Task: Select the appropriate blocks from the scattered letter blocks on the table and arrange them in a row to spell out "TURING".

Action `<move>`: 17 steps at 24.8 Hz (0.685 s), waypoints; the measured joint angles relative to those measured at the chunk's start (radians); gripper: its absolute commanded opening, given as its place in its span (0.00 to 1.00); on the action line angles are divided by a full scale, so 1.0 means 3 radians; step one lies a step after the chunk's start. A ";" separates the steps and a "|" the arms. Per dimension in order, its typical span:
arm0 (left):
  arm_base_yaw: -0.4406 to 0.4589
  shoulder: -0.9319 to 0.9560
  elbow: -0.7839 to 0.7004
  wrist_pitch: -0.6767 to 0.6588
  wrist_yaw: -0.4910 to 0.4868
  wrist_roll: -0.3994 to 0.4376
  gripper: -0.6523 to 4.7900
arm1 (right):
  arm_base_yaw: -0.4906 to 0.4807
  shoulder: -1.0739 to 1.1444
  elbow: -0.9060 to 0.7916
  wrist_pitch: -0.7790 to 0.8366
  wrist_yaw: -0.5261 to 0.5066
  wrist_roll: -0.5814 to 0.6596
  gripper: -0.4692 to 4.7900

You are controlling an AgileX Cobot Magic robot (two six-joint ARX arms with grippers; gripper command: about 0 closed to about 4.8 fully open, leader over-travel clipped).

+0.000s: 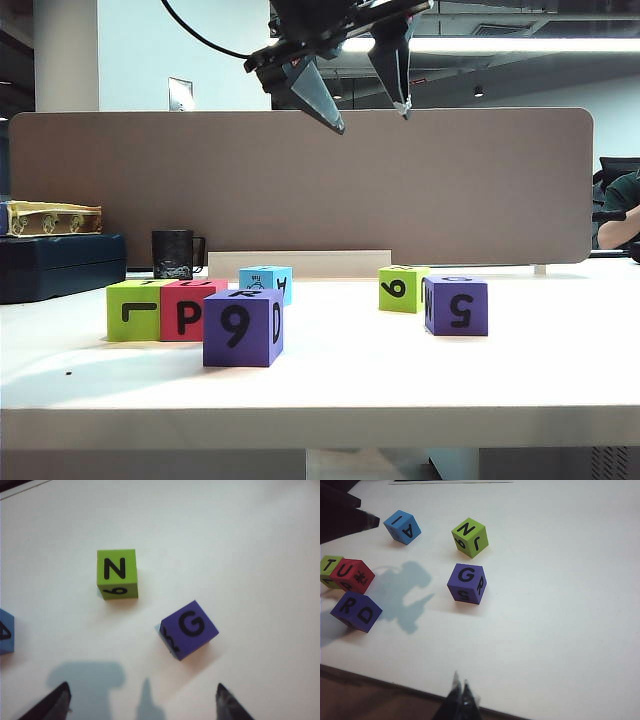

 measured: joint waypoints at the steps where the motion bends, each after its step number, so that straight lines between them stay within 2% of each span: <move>1: 0.0000 0.0000 0.0000 -0.0045 -0.0001 0.0022 0.79 | 0.0000 0.0001 -0.0001 0.0000 0.0000 0.0000 0.09; 4: 0.0004 0.0001 -0.0003 -0.0132 -0.0093 0.0076 0.79 | 0.0000 0.0001 -0.0001 0.0000 0.0000 0.0000 0.09; 7: 0.0206 0.0000 -0.0003 -0.0345 -0.0235 0.0062 0.80 | 0.0000 0.0004 -0.0001 -0.0022 0.0001 0.0000 0.09; 10: 0.0431 0.0000 -0.0004 -0.0586 -0.0229 -0.0009 0.80 | 0.0000 0.0010 0.0000 -0.0025 0.0000 0.0000 0.09; 12: 0.0570 0.0000 -0.0004 -0.0594 -0.0014 -0.0118 0.80 | 0.0000 0.0011 -0.0001 -0.0025 0.0000 0.0000 0.09; 15: 0.0758 0.0000 -0.0003 -0.0927 0.0598 -0.0340 0.80 | 0.0000 0.0023 -0.0001 -0.0025 0.0000 0.0000 0.09; 17: 0.0730 0.0000 -0.0004 -0.1235 0.0661 -0.0369 0.80 | 0.0000 0.0023 -0.0001 -0.0025 0.0000 0.0000 0.09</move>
